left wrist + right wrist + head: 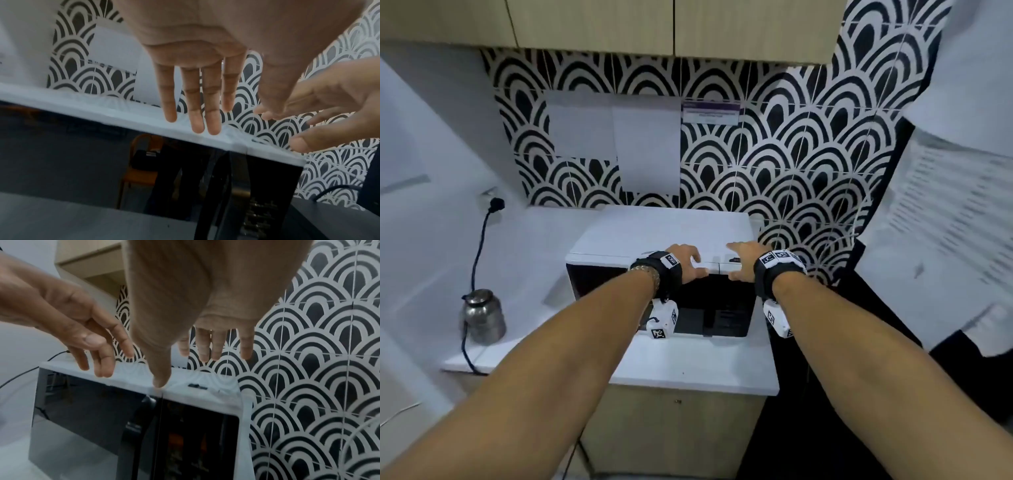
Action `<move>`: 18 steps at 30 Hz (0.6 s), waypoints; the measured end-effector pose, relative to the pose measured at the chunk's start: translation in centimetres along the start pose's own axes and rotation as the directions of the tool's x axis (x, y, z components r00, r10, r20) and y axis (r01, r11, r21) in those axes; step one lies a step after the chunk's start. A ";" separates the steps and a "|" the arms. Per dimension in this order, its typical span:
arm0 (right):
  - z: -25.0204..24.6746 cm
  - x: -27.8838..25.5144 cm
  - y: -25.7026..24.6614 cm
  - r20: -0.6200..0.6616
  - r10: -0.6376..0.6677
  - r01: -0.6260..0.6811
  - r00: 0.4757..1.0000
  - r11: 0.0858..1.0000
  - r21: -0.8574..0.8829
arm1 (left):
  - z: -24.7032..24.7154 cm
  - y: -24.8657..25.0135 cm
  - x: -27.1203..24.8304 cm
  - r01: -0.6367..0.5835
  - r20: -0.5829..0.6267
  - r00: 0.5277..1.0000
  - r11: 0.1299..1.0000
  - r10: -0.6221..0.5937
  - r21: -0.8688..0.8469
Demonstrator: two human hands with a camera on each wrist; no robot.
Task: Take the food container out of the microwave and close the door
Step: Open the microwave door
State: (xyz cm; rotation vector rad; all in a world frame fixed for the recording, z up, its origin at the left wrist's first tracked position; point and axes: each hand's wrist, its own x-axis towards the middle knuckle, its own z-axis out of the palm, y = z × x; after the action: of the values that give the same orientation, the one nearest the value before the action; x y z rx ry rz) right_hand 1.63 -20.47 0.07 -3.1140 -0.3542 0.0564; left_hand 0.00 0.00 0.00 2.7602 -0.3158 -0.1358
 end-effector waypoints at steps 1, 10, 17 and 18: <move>0.3 -0.2 0.1 0.020 0.002 -0.002 1.000 1.000 -0.003 | 0.3 0.2 -0.1 0.005 0.016 1.000 1.000 -0.005 0.013; 3.7 -0.6 0.1 0.058 -0.023 0.021 0.998 0.999 0.028 | 6.3 0.0 1.5 0.093 0.128 0.989 0.991 -0.081 -0.092; 4.7 1.8 0.0 -0.017 -0.013 0.014 1.000 1.000 0.023 | 9.9 -0.3 2.9 0.163 0.120 0.983 0.966 -0.141 -0.201; 4.7 2.1 0.0 -0.019 -0.016 0.017 1.000 1.000 0.018 | 10.4 -0.3 3.2 0.165 0.104 0.984 0.962 -0.146 -0.218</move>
State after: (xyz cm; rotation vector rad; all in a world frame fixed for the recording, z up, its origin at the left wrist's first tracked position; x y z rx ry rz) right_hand 3.45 -19.97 -4.66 -3.0916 -0.3766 0.0296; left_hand 1.75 -3.96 -9.96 2.5537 -0.0968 -0.3129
